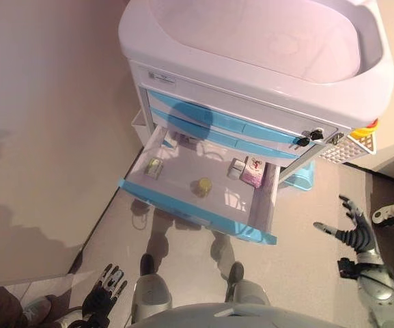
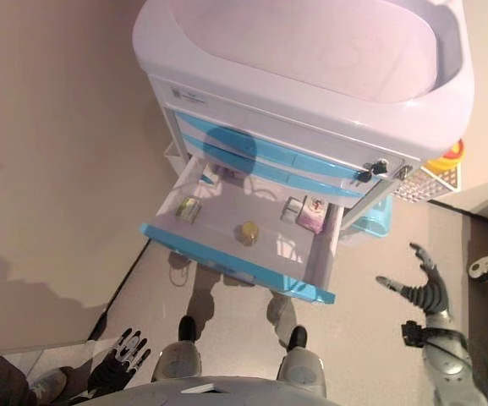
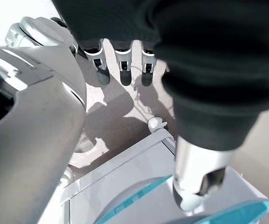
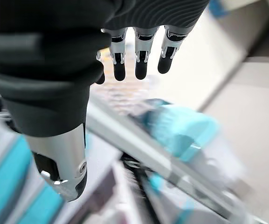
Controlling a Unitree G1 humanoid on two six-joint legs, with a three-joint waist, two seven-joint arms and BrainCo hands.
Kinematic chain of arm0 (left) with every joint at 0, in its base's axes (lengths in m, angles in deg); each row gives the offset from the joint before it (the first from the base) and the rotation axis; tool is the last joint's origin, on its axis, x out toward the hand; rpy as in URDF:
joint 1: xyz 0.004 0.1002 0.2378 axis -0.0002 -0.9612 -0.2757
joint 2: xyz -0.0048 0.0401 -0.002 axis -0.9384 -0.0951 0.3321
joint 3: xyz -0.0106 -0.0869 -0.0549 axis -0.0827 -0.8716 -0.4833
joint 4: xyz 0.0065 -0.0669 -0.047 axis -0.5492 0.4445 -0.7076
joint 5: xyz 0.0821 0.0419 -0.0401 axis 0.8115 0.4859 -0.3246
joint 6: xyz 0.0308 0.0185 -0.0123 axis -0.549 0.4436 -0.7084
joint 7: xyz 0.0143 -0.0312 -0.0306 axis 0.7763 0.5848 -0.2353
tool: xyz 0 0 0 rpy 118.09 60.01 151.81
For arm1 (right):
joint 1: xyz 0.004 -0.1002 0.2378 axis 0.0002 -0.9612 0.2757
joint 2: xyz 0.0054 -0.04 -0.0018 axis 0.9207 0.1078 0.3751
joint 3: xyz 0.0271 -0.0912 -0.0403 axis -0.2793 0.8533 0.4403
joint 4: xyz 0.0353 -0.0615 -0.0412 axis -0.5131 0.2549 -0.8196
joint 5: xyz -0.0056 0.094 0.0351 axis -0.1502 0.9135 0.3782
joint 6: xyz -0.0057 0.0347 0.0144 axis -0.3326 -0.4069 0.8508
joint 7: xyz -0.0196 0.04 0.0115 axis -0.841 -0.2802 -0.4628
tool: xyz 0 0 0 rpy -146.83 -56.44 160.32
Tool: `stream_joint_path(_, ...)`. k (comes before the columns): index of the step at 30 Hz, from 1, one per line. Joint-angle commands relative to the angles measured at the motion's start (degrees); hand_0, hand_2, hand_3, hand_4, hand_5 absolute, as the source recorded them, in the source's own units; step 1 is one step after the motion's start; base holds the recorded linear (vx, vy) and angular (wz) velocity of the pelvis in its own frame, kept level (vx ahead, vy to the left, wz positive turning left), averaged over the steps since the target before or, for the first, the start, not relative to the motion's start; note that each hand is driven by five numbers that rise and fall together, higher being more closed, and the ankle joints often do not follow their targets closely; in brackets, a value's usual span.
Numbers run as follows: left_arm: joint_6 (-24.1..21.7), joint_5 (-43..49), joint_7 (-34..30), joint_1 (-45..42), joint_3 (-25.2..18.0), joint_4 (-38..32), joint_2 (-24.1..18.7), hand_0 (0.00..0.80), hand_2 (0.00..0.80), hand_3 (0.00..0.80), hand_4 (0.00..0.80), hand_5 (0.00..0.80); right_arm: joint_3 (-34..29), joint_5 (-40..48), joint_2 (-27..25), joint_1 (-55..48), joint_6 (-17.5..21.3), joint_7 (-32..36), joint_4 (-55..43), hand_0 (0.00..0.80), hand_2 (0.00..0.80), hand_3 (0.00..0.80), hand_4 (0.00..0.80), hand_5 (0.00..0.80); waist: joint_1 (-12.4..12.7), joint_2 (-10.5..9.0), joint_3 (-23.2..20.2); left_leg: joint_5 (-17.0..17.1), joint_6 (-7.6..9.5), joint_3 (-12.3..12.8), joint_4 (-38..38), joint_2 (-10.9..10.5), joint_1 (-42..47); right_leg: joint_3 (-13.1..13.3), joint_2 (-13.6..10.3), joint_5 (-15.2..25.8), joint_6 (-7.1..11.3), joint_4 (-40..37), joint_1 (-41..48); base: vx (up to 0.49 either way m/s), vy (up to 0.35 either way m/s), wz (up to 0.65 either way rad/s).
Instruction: Open the drawer and pick up the medicine
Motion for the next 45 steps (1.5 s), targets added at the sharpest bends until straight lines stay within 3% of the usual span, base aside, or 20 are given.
stream_joint_path(1, -3.19, -1.63, -2.01, -0.47, 0.87, 0.26, -0.15, 0.000, 0.000, 0.000, 0.000, 0.000, -3.39, -1.01, -4.78, 2.10, 5.22, 3.00, -7.31, 0.000, 0.000, 0.000, 0.000, 0.000, 0.42, 0.15, 0.92, -2.64, 4.26, 0.21, 3.13, -0.97, -1.22, -1.66, -1.27, 3.85, 1.28, 1.69, -3.00, 0.025, 0.051, 0.03)
stream_joint_path(8, -4.26, -2.38, -3.15, 0.49, 1.57, 2.49, -0.26, 0.000, 0.000, 0.000, 0.000, 0.000, -0.58, -1.29, -10.23, 5.40, 6.08, 9.49, -16.14, 0.000, 0.000, 0.000, 0.000, 0.000, 1.94, 0.05, 1.10, -2.67, 3.96, -1.39, 4.38, -1.14, -2.70, -2.51, -1.87, 2.98, 1.12, 3.34, -3.63, 0.024, 0.031, 0.05)
stream_joint_path(16, -4.34, -2.96, -2.58, 2.37, 3.70, 2.98, -1.21, 0.000, 0.000, 0.000, 0.000, 0.000, 8.51, -5.50, -13.08, 13.50, 1.88, 10.52, -19.23, 0.000, 0.000, 0.000, 0.000, 0.000, 4.73, 0.33, 2.68, -2.43, 3.91, -4.32, 5.56, -1.59, -4.48, -3.96, -2.47, 2.11, 0.77, 5.17, -4.01, 0.016, 0.015, 0.18)
stream_joint_path(28, -5.86, -4.83, -3.14, 4.72, 7.40, 3.41, -2.59, 0.000, 0.000, 0.000, 0.000, 0.000, 23.38, -12.78, -12.93, 27.48, -6.70, 6.37, -13.87, 0.000, 0.000, 0.000, 0.000, 0.000, 8.90, 2.07, 7.26, -1.56, 4.15, -8.70, 6.83, -3.07, -8.01, -6.50, -3.52, 1.41, 0.10, 7.48, -5.27, -0.030, 0.017, 0.22)
stream_joint_path(45, -6.61, -5.19, -3.11, 6.30, 8.53, 1.74, -4.61, 0.000, 0.000, 0.000, 0.000, 0.000, 31.24, -16.24, -9.13, 36.54, -16.51, -4.50, -0.07, 0.000, 0.000, 0.000, 0.000, 0.000, 11.95, 3.07, 11.77, -1.82, 4.64, -10.76, 9.24, -4.04, -11.75, -7.88, -4.28, 1.88, 0.03, 8.93, -7.13, -0.024, -0.014, 0.08)
